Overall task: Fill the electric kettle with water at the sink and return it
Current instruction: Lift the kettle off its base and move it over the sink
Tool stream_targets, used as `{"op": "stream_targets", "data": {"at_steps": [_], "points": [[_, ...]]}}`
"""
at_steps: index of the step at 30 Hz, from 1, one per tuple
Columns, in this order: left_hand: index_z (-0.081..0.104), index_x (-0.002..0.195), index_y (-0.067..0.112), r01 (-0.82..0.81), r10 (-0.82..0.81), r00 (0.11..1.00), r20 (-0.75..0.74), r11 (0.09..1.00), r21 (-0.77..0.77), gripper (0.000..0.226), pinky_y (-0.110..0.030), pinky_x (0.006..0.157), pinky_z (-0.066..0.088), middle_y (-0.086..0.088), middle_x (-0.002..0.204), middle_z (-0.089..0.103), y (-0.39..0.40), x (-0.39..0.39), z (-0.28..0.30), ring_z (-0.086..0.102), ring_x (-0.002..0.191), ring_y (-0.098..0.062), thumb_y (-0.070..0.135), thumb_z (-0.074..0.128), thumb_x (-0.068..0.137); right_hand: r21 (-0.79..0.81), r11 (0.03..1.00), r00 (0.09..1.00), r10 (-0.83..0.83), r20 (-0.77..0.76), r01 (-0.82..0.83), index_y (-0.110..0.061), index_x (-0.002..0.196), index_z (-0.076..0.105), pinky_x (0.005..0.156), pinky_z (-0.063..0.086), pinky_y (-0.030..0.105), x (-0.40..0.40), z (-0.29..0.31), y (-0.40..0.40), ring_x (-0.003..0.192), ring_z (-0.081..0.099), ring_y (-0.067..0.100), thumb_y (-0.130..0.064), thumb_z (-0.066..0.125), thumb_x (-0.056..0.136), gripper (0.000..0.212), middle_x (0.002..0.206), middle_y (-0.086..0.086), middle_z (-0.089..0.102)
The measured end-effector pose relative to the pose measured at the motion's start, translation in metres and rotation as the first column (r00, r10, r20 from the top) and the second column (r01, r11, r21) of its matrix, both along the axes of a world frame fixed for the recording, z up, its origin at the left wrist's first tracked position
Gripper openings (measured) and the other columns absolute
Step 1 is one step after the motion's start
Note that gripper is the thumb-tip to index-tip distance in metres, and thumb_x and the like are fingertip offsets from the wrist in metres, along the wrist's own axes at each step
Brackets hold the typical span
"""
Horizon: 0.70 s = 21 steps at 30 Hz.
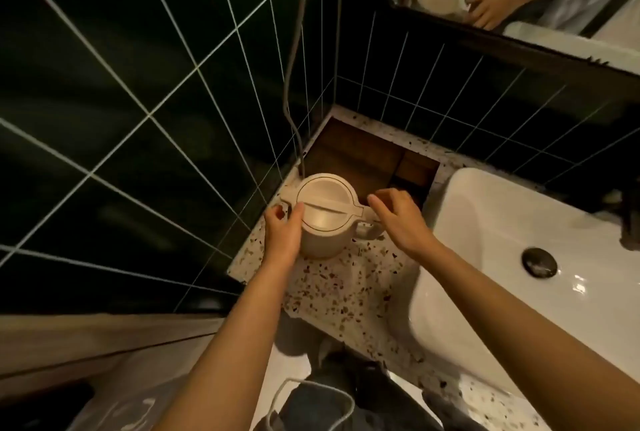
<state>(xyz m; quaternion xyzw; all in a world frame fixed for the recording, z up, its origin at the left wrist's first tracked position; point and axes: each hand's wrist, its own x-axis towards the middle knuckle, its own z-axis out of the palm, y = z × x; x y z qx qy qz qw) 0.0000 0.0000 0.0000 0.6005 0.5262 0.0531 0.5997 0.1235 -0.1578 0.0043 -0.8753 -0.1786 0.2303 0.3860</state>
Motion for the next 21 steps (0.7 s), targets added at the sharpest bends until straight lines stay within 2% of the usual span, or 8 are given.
{"op": "stream_targets", "data": {"at_steps": [4,6,8,10,12,15,21], "points": [[0.038,0.145,0.019,-0.043,0.058,0.996,0.071,0.978,-0.202,0.067,-0.038,0.1,0.043,-0.005,0.141,0.051,0.005,0.014,-0.008,0.051,0.124,-0.024,0.05,0.057,0.089,-0.007,0.999,0.995,0.049,-0.089,-0.05,-0.014,0.112,0.06,0.082,0.047,0.033,0.01,-0.003,0.005,0.096,0.059,0.021,-0.045,0.036,0.096,0.043,0.107,0.005,0.063],[0.042,0.142,0.02,-0.039,0.064,0.992,0.108,0.976,-0.216,0.062,-0.035,0.096,0.045,-0.004,0.136,0.055,0.004,0.017,-0.01,0.054,0.118,-0.021,0.047,0.058,0.089,-0.014,0.996,0.985,0.088,-0.147,-0.091,-0.005,0.1,0.064,0.079,0.047,0.039,0.012,-0.01,0.005,0.088,0.06,0.028,-0.048,0.032,0.096,0.054,0.097,0.015,0.066],[0.043,0.141,0.022,-0.033,0.063,0.987,0.146,0.979,-0.203,0.056,-0.033,0.096,0.045,-0.002,0.134,0.057,0.002,0.019,-0.01,0.055,0.115,-0.018,0.045,0.056,0.092,-0.026,0.992,0.974,0.114,-0.195,-0.121,0.002,0.094,0.064,0.073,0.046,0.039,0.014,-0.015,0.005,0.078,0.058,0.029,-0.056,0.03,0.093,0.067,0.094,0.023,0.066],[0.043,0.141,0.024,-0.014,0.047,0.984,0.169,0.981,-0.192,0.053,-0.036,0.1,0.044,0.0,0.133,0.057,0.003,0.02,-0.014,0.055,0.116,-0.018,0.044,0.054,0.093,-0.02,0.994,0.962,0.1,-0.253,-0.109,0.003,0.089,0.065,0.071,0.046,0.039,0.014,-0.021,0.004,0.075,0.059,0.032,-0.065,0.031,0.088,0.076,0.092,0.023,0.067],[0.045,0.139,0.026,-0.007,0.039,0.984,0.173,0.983,-0.182,0.05,-0.039,0.103,0.044,0.001,0.132,0.058,0.003,0.02,-0.015,0.055,0.117,-0.018,0.044,0.054,0.093,0.005,0.995,0.943,0.093,-0.321,-0.096,0.002,0.083,0.067,0.075,0.049,0.041,0.016,-0.025,0.004,0.081,0.064,0.036,-0.069,0.033,0.084,0.079,0.087,0.021,0.07],[0.051,0.134,0.028,-0.026,0.061,0.981,0.183,0.983,-0.183,0.044,-0.042,0.102,0.046,0.002,0.126,0.062,0.004,0.021,-0.018,0.058,0.114,-0.017,0.042,0.055,0.093,0.058,0.994,0.905,0.111,-0.41,-0.096,-0.004,0.067,0.069,0.077,0.052,0.035,0.02,-0.027,0.005,0.069,0.067,0.018,-0.062,0.039,0.087,0.069,0.071,0.012,0.07],[0.06,0.108,0.036,-0.039,0.073,0.976,0.205,0.986,-0.163,0.019,-0.033,0.088,0.051,0.002,0.117,0.066,0.005,0.024,-0.01,0.062,0.106,-0.015,0.036,0.062,0.09,0.102,0.985,0.897,0.171,-0.409,-0.141,-0.002,0.064,0.07,0.081,0.054,0.034,0.016,-0.023,0.004,0.066,0.065,0.019,-0.058,0.035,0.092,0.071,0.064,0.009,0.068]]}}
